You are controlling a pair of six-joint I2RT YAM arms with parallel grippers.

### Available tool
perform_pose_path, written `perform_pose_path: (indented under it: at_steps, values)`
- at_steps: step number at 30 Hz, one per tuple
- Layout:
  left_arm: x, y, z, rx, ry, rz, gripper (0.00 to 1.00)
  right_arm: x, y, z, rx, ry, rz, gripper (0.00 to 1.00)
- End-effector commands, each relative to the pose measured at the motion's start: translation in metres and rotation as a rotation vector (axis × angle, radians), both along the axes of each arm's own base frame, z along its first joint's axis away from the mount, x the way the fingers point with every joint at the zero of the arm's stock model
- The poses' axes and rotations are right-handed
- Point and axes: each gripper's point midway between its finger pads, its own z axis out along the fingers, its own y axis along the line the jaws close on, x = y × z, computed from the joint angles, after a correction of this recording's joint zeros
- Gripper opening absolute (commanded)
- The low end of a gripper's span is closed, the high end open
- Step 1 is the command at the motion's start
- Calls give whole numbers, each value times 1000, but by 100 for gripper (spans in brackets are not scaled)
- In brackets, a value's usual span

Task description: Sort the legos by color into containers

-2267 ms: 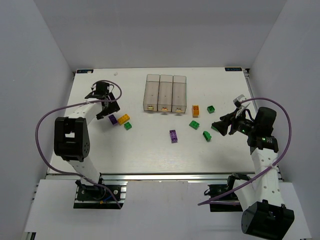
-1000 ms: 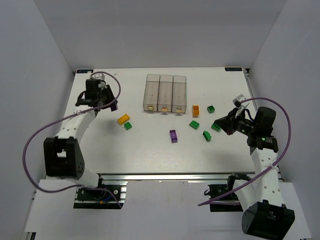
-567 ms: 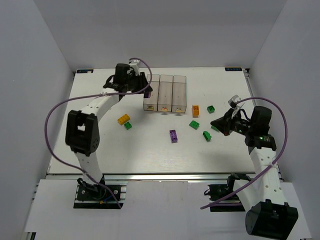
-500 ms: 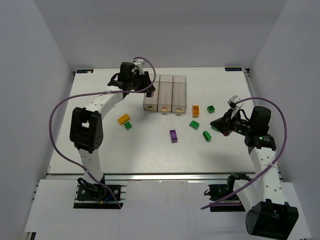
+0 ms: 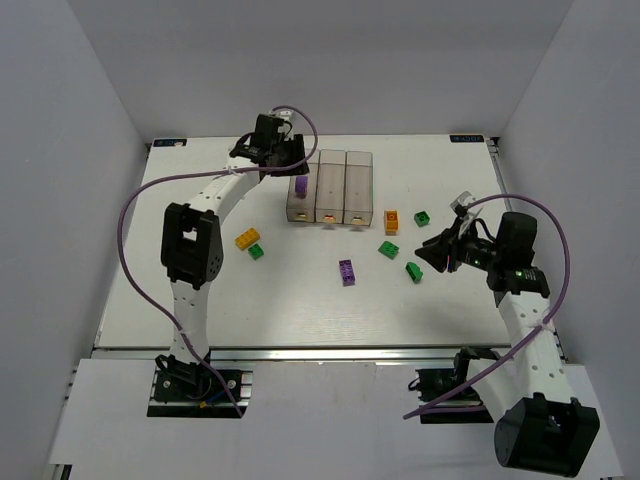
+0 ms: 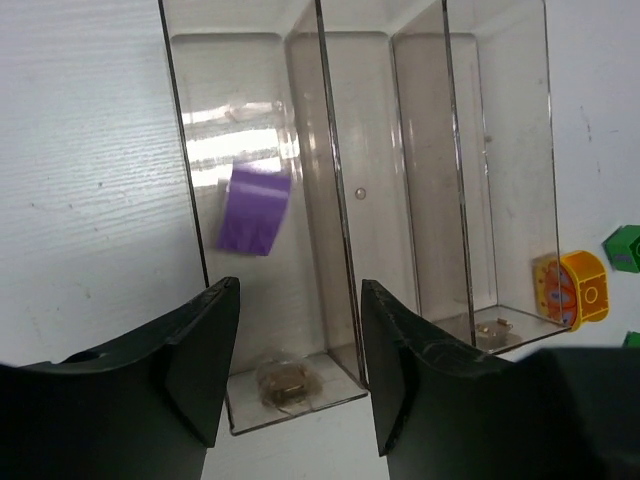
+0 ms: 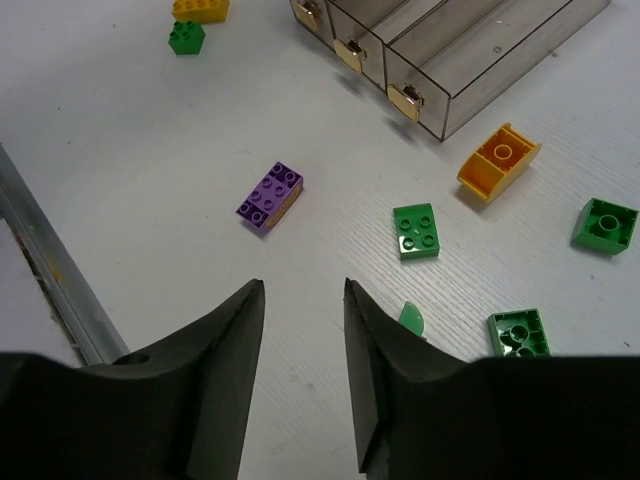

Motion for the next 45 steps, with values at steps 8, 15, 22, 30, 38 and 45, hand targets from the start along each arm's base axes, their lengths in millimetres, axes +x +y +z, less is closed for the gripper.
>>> perform_pose_path:
  at_steps: [8,15,22,30,38,45]
  values:
    - [-42,23,80,-43,-112,-3,8,-15,36,-8,-53,-50,204,49]
    - [-148,99,92,72,-291,99,67,-6,83,-46,-270,64,223,40]
    - [-208,153,66,173,-398,221,77,17,129,-93,-455,219,38,64]
    - [-222,165,71,190,-437,277,78,16,172,-126,-448,404,-79,84]
    - [-223,171,74,217,-444,288,79,34,169,-160,-564,408,-207,77]
    - [-227,170,82,207,-472,288,79,34,168,-168,-576,417,-211,71]
